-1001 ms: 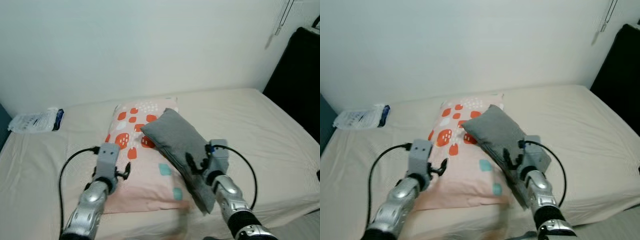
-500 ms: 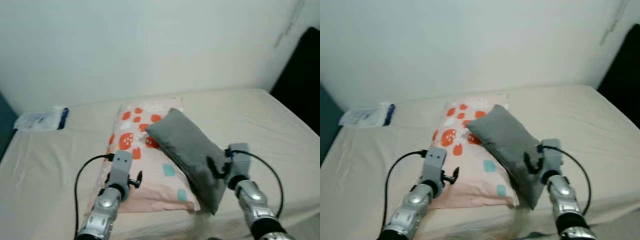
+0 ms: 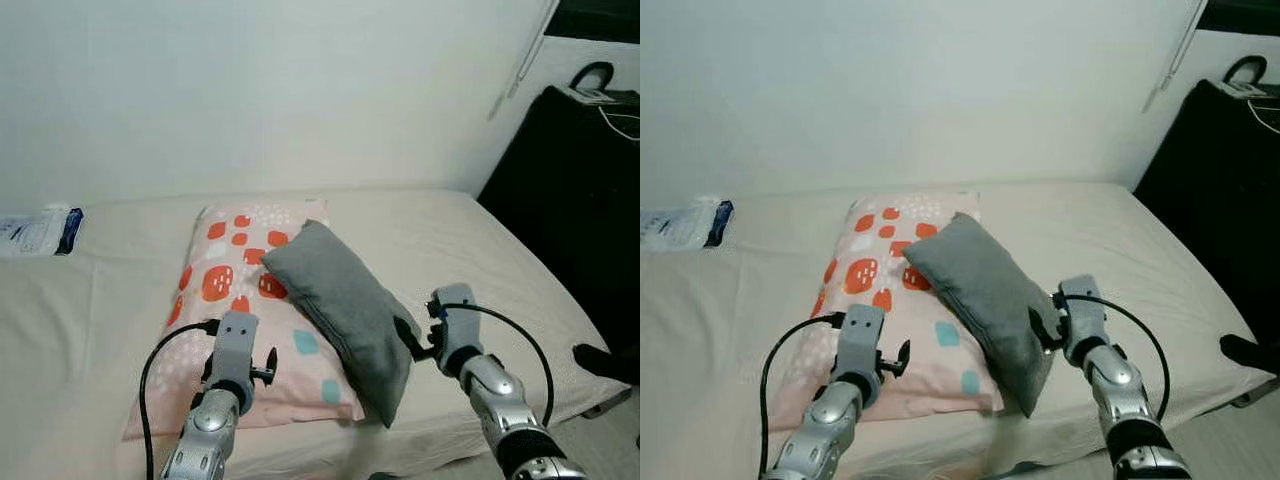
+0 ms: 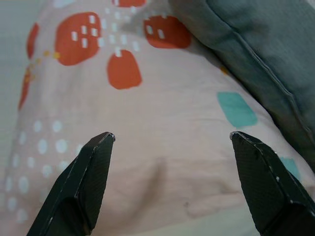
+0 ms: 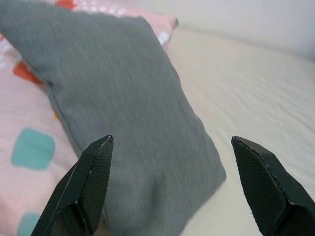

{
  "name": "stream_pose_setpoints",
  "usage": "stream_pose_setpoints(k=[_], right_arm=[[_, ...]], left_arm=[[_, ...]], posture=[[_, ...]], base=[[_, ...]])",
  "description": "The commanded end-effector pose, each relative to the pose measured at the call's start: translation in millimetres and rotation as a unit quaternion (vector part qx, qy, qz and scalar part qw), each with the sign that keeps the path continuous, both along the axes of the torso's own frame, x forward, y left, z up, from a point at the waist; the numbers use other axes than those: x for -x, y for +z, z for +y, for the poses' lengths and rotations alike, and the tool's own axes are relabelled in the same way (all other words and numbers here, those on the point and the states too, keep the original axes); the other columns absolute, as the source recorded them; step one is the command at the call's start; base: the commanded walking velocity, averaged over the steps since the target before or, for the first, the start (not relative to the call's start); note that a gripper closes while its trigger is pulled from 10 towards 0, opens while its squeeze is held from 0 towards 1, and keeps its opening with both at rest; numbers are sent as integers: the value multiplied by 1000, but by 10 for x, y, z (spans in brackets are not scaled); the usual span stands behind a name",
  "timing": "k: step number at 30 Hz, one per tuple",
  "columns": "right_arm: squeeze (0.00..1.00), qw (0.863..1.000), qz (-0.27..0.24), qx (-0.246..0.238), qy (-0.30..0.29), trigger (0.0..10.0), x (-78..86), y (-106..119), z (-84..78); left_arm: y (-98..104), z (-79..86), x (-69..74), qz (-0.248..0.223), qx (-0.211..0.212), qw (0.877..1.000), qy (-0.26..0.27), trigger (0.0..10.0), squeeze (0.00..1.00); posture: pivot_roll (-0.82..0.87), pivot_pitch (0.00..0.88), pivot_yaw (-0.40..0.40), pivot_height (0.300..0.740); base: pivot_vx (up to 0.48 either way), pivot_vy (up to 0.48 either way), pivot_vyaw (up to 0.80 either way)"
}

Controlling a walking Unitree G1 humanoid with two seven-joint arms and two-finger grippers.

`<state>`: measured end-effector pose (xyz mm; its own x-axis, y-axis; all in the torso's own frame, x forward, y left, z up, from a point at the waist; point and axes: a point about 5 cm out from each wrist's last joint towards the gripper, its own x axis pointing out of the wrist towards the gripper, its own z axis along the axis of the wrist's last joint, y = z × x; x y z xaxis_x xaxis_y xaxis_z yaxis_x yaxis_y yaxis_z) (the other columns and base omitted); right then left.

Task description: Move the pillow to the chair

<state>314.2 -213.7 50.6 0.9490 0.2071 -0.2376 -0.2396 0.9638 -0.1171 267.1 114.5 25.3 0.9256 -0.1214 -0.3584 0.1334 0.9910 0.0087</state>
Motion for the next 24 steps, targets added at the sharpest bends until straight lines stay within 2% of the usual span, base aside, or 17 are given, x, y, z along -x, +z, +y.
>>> stream_pose_setpoints(k=[1,2,4,5,7,8,11,13,16,24], right_arm=[[0,999,1,-14,-39,10000,0,-20,-41],[0,999,1,-14,-39,10000,0,-20,-41],[0,994,-12,-23,-104,10000,-27,3,-105],[0,994,-12,-23,-104,10000,-27,3,-105],[0,986,-6,-57,-159,10000,-39,-18,-129],[0,986,-6,-57,-159,10000,-39,-18,-129],[0,985,-1,-101,-141,10000,-45,-49,-11],[0,984,6,-114,-137,10000,-44,-66,24],[0,981,23,-135,-134,10000,-21,-128,100],[0,978,34,-152,-140,10000,-2,-175,175]], left_arm=[[-3,-20,-7,-6,-5,1000,3,10000,0],[-3,-20,-7,-6,-5,1000,3,10000,0],[34,30,-32,-18,-14,1000,17,10000,0],[34,30,-32,-18,-14,1000,17,10000,0],[119,158,-94,-41,-23,998,45,10000,0],[119,158,-94,-41,-23,998,45,10000,0],[201,318,-181,-56,-23,996,72,10000,0],[204,342,-197,-54,-23,996,70,10000,0],[211,329,-220,-54,-24,997,43,10000,0],[190,339,-244,-42,-17,998,41,10000,0]], posture=[[-74,0,-141,740],[-74,0,-141,740],[-61,0,-139,740],[-61,0,-139,740],[-39,0,-117,740],[-39,0,-117,740],[-32,0,-79,740],[-29,0,-68,740],[-27,0,-43,740],[-45,0,-11,740]], base=[[0,0,0],[0,0,0],[0,0,0],[0,0,0],[0,0,0],[0,0,0],[0,0,0],[0,0,0],[0,0,0],[0,0,0]])
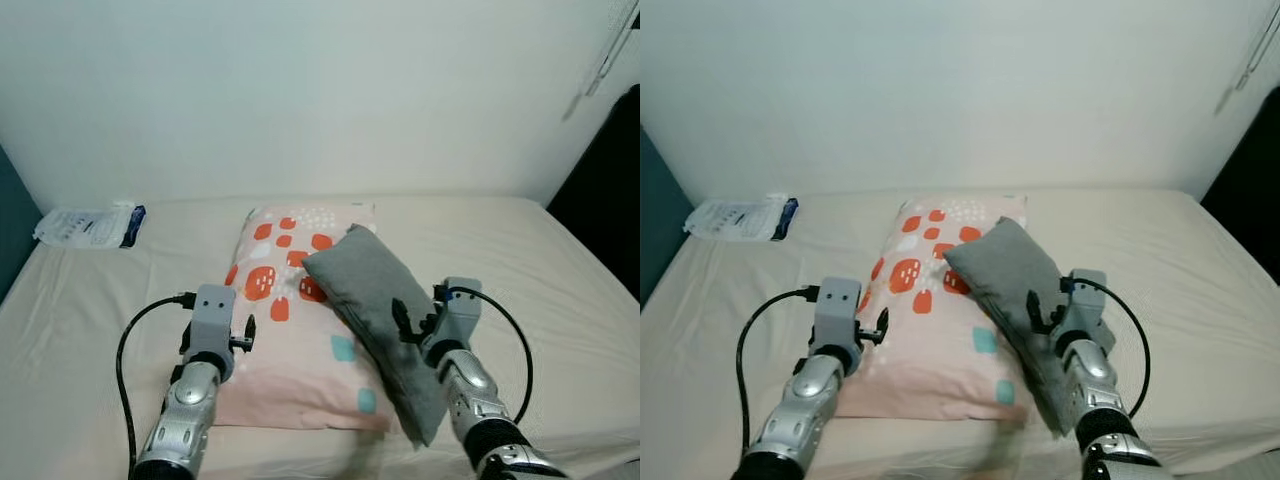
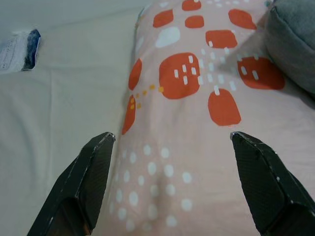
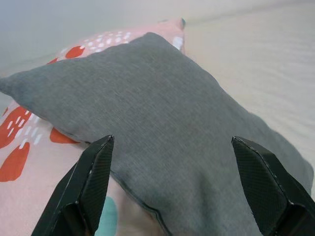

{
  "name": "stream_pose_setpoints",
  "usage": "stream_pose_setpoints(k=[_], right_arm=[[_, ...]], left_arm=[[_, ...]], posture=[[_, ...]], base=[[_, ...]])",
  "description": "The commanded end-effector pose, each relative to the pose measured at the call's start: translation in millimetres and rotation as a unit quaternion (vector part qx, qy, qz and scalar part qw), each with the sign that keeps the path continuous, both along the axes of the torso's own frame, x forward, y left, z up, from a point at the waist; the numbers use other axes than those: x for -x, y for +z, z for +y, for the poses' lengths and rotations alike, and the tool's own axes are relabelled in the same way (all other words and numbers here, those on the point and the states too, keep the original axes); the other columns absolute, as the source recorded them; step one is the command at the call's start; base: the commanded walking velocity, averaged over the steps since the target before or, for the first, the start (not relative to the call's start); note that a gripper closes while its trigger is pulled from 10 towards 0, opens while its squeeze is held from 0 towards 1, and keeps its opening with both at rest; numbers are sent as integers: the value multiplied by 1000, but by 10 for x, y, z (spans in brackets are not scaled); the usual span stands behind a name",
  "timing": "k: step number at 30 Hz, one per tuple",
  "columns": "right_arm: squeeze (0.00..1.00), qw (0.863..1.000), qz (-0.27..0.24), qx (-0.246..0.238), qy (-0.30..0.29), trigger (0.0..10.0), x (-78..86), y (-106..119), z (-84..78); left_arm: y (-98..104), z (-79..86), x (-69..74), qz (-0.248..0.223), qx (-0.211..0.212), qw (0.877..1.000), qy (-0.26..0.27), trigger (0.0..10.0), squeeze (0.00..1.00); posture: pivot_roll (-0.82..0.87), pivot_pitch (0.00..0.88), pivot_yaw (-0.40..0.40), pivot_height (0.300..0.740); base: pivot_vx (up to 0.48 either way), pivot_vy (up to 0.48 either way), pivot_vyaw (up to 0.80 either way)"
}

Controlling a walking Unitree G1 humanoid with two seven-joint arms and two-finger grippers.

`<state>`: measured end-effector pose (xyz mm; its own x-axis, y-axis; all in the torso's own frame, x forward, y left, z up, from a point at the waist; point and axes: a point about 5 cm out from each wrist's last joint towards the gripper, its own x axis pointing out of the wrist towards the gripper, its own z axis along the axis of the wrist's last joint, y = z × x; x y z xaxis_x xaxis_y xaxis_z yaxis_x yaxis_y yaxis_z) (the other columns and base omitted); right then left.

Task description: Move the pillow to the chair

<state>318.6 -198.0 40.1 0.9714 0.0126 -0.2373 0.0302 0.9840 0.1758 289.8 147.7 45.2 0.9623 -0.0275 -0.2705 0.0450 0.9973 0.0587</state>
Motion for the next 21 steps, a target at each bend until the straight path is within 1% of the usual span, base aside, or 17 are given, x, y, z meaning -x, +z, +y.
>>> stream_pose_setpoints(k=[1,4,6,15,18,21], right_arm=[[0,1000,23,-9,2,10000,55,-91,29],[0,999,30,-17,4,10000,78,-123,40],[0,999,31,-20,2,10000,88,-131,33],[0,1000,21,-10,21,10000,65,-96,72],[0,999,32,-2,31,10000,59,-107,93],[0,999,42,-11,32,10000,65,-124,100]], left_arm=[[-21,7,-23,13,6,1000,-4,10000,0],[-27,-4,-34,20,9,1000,-16,10000,0],[-31,-32,-47,22,0,999,-33,10000,0],[-55,-59,-37,28,7,999,-37,10000,0],[-66,-76,-34,31,10,999,-39,10000,0],[-75,-97,-35,34,9,999,-40,10000,0]], posture=[[-46,0,-8,740],[-44,0,-3,740],[-45,0,-3,740],[-54,0,9,740],[-57,0,9,740],[-59,0,7,735]], base=[[0,0,0],[0,0,0],[0,0,0],[0,0,0],[0,0,0],[0,0,0]])
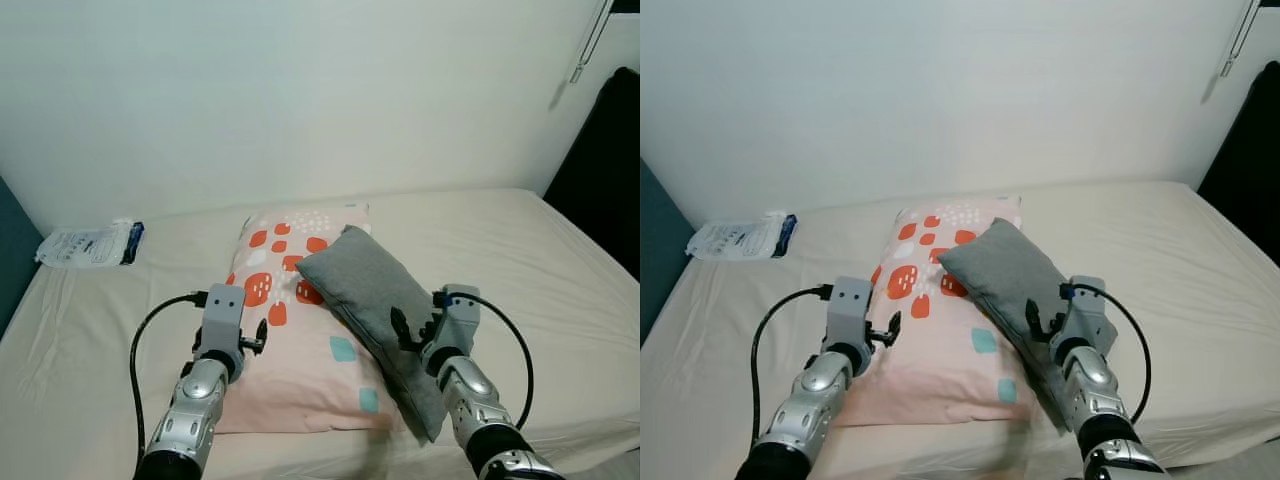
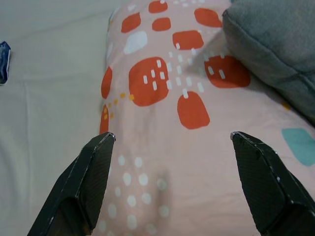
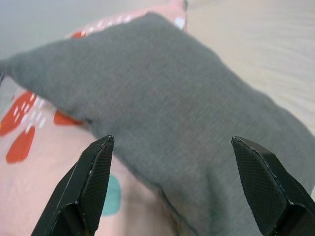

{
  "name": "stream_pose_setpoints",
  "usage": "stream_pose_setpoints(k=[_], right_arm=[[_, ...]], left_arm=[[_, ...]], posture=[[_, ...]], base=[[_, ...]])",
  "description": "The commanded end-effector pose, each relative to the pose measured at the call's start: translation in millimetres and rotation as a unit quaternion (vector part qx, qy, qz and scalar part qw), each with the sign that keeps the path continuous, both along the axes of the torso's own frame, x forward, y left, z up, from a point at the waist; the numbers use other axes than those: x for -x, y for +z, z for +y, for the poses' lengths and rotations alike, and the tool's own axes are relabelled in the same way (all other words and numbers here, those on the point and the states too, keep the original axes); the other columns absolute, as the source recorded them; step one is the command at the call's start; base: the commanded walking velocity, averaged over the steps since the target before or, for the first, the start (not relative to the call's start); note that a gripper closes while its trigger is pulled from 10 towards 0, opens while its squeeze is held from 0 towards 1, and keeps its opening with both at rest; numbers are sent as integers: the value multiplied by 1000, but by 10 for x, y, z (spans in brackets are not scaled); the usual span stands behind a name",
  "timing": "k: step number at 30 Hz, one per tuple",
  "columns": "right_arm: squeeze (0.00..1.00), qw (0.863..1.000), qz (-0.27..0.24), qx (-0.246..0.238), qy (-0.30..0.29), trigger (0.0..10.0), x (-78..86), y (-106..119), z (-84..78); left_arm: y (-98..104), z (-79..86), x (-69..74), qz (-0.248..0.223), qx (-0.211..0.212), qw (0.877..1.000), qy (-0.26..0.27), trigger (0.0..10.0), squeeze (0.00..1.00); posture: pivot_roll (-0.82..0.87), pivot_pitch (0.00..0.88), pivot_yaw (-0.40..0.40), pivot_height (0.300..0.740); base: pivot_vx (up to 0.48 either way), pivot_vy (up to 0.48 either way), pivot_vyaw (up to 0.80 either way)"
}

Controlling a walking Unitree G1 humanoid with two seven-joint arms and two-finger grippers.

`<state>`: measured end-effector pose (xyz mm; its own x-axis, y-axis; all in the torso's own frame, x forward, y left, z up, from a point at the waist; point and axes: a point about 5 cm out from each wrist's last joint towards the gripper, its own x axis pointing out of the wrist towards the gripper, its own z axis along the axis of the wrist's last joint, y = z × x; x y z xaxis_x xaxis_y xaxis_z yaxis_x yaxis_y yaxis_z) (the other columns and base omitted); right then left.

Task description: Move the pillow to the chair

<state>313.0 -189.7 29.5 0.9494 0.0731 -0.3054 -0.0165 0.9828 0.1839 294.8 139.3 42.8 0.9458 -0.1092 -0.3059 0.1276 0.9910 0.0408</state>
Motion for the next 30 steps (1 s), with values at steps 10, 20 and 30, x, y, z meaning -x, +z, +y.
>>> stream_pose_setpoints(k=[10,20,30], right_arm=[[0,1000,10,-12,17,10000,44,-37,-4],[0,1000,7,-21,20,10000,53,-36,-11],[0,999,5,-2,38,10000,21,10,-34]], left_arm=[[-38,6,10,16,-6,1000,-7,10000,0],[-43,-19,13,22,2,1000,-12,10000,0],[-57,1,38,22,8,1000,8,10000,0]], posture=[[-57,0,16,706],[-52,0,10,696],[-54,0,-49,681]], base=[[0,0,0],[0,0,0],[0,0,0]])
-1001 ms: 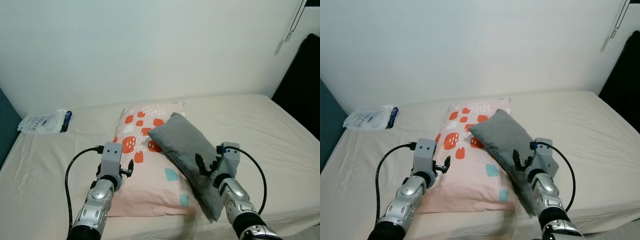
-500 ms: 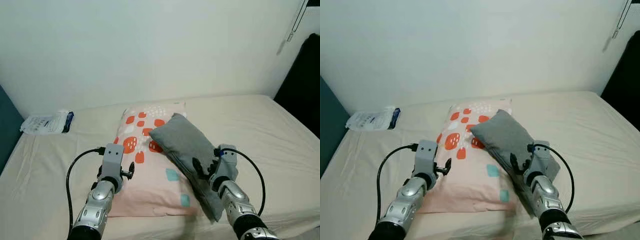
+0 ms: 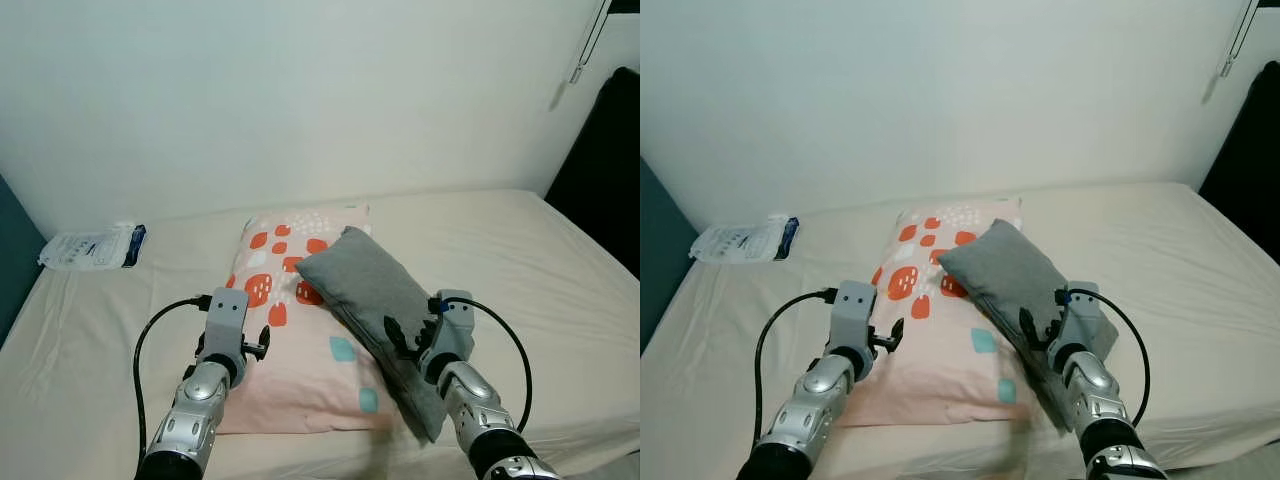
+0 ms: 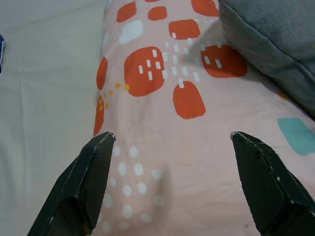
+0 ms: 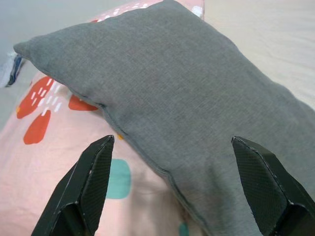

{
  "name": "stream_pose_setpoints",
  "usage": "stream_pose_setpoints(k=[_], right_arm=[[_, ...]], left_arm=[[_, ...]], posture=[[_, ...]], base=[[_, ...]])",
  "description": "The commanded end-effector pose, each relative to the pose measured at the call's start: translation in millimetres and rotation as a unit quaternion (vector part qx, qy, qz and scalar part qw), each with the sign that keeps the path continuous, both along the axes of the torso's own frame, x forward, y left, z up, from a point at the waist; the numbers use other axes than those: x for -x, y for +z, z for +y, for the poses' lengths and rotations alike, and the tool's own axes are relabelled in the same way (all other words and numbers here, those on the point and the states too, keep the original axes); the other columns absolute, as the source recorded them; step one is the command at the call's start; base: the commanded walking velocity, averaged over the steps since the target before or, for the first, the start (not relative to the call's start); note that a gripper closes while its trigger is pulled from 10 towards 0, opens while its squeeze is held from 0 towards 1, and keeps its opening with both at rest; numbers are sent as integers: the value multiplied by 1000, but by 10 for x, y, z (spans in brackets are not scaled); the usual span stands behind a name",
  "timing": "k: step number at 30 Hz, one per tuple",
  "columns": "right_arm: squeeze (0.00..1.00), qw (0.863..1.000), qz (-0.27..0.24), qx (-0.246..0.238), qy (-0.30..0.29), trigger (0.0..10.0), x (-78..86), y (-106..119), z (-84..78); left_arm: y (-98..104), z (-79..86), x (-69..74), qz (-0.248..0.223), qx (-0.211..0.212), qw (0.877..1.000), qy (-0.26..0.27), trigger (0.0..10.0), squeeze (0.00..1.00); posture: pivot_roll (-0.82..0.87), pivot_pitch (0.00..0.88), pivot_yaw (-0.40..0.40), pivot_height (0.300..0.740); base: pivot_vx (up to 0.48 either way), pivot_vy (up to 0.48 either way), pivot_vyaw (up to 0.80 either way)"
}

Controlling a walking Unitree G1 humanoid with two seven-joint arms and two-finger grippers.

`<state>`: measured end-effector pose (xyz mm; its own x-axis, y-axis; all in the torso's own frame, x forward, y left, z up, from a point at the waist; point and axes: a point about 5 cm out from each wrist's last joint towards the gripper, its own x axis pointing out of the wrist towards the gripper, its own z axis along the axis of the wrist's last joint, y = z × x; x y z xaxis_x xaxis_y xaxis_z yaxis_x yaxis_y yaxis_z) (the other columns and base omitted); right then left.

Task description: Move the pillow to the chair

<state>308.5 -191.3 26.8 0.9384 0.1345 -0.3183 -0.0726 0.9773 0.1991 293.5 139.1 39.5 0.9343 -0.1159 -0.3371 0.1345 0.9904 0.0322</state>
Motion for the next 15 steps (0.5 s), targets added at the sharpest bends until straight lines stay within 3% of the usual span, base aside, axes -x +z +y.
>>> stream_pose_setpoints(k=[1,7,15], right_arm=[[0,1000,-5,15,21,10000,-32,52,-33],[0,997,-14,45,67,10000,-65,111,-33],[0,997,-19,42,65,10000,-82,126,-9]], left_arm=[[-44,-17,56,5,9,1000,17,10000,0],[-99,-83,178,3,12,1000,29,10000,0],[-74,-65,167,-8,11,999,37,10000,0]], posture=[[-54,0,-87,681],[-55,0,-140,681],[-47,0,-145,671]], base=[[0,0,0],[0,0,0],[0,0,0]])
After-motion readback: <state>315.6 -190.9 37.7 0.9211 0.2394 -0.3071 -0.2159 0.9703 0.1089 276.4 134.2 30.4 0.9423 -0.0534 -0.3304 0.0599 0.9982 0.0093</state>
